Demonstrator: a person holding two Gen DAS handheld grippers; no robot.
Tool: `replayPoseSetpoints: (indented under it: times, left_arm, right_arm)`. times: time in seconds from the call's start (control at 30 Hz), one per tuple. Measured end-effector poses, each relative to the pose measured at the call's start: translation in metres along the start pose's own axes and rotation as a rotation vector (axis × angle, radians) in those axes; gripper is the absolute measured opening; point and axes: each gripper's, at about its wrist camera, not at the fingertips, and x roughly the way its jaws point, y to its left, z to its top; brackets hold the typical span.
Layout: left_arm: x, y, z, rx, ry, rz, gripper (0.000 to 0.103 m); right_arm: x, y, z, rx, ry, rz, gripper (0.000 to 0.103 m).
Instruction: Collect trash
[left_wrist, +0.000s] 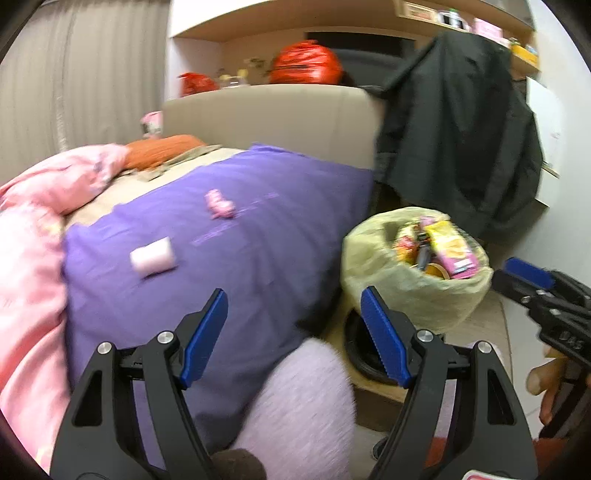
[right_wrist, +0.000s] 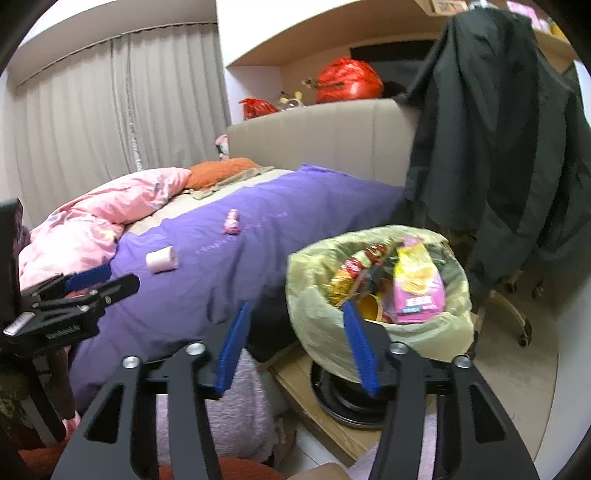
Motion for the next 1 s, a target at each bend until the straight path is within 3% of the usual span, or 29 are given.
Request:
replayPoseSetpoints:
  times: [0.23,0.4,1.0]
  left_arm:
    - [-0.02,0.031,-0.016,-0.049,-0.003,0.048,0.071]
    - [-0.031,0.029,-0.014,-0.03,-0.035,0.056,0.071]
    - [-0.042,0.026,-0.012,-0.013,-0.064,0.072,0.071]
  right_arm:
    - [-0.008,0.036,-0.009,-0.032,-0.03,0.011,0.052]
    - [-0.008,0.051,-0.009,-0.067,-0.026,-0.006,0.052]
    - [-0.009,0.057,-0.008,-0.065,-0.025,0.007,0.052]
